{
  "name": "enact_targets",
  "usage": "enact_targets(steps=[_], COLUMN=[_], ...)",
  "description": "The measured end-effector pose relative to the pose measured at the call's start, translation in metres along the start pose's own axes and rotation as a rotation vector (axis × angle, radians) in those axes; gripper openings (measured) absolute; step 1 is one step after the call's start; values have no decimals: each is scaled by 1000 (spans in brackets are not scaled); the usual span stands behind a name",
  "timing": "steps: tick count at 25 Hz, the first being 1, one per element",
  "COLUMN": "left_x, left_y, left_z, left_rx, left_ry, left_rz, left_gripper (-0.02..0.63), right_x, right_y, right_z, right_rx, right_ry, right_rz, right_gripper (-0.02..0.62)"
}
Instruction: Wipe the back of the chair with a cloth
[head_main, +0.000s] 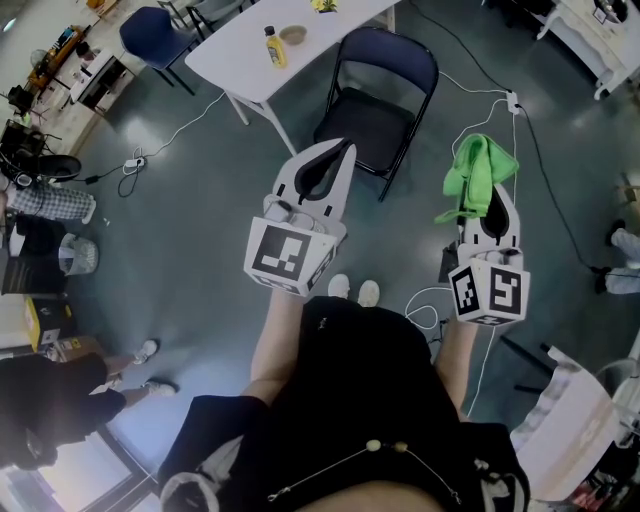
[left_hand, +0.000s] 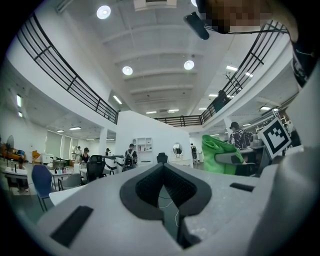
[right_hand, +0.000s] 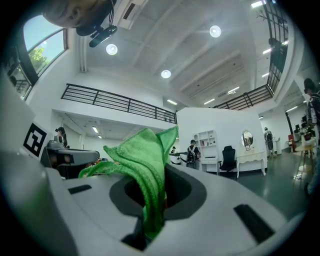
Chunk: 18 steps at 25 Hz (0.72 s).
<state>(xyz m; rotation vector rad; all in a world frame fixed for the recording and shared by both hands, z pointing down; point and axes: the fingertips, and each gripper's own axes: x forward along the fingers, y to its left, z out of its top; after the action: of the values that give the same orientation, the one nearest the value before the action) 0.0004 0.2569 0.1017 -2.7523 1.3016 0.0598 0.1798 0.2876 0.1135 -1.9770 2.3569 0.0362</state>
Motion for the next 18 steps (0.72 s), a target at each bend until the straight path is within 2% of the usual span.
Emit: enact_targets(steps=[18], left_x=[11], left_y=[-15], left_z=[-6], left_rx=[-9], left_ry=[10], left_rz=[3], left_gripper=[5], right_x=[-4], right_y=[-22], right_z=[-4], right_rx=[10], right_ry=[4], right_rz=[-11], right_gripper=[41])
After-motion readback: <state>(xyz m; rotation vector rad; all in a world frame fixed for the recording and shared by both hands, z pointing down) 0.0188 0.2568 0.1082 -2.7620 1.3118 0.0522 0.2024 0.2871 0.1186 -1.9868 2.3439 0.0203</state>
